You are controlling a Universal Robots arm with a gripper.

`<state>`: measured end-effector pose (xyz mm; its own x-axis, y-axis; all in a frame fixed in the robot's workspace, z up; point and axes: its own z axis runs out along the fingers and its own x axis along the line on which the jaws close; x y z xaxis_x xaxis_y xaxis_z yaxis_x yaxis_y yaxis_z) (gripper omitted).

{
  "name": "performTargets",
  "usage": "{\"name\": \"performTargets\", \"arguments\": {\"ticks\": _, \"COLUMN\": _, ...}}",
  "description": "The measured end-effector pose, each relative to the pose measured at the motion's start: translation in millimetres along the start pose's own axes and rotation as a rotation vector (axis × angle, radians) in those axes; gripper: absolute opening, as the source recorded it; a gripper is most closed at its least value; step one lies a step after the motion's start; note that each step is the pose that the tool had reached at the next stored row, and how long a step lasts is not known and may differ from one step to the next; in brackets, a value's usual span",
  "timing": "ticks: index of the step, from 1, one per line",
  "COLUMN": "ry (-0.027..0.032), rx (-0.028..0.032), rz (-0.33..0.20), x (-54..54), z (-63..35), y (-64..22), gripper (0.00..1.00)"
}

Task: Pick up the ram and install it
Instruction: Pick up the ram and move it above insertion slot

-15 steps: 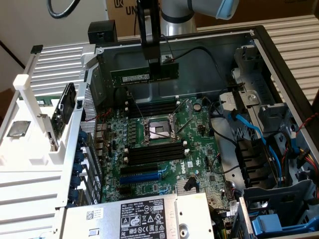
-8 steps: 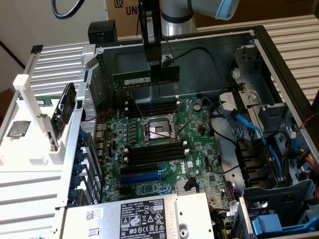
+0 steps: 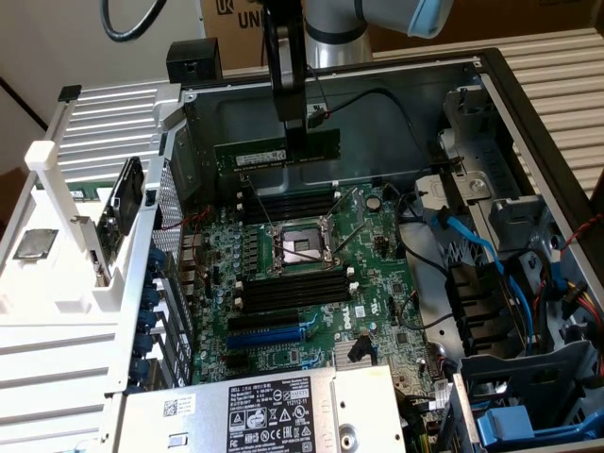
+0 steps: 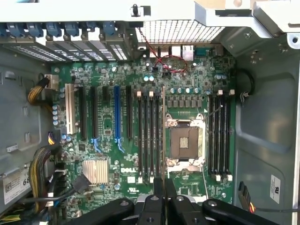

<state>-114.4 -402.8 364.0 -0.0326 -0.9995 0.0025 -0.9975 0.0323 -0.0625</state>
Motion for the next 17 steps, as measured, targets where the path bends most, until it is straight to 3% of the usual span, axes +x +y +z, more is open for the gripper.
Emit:
{"name": "performTargets", "arguments": {"ticks": 4, "ry": -0.0037, "rx": -0.0001, "rz": 0.0, "x": -0.1, "z": 6.3, "y": -1.5, "gripper": 0.12}}
{"name": "performTargets", "arguments": {"ticks": 7, "ry": -0.0241, "rx": -0.0007, "rz": 0.001, "x": 0.9, "z": 8.2, "y": -3.3, "gripper": 0.12}}
{"name": "performTargets", "arguments": {"ticks": 9, "ry": -0.0289, "rx": -0.0008, "rz": 0.002, "x": 2.2, "z": 10.1, "y": -4.7, "gripper": 0.12}}
{"name": "performTargets", "arguments": {"ticks": 17, "ry": -0.0322, "rx": -0.001, "rz": 0.002, "x": 9.5, "z": 20.5, "y": -6.1, "gripper": 0.12}}
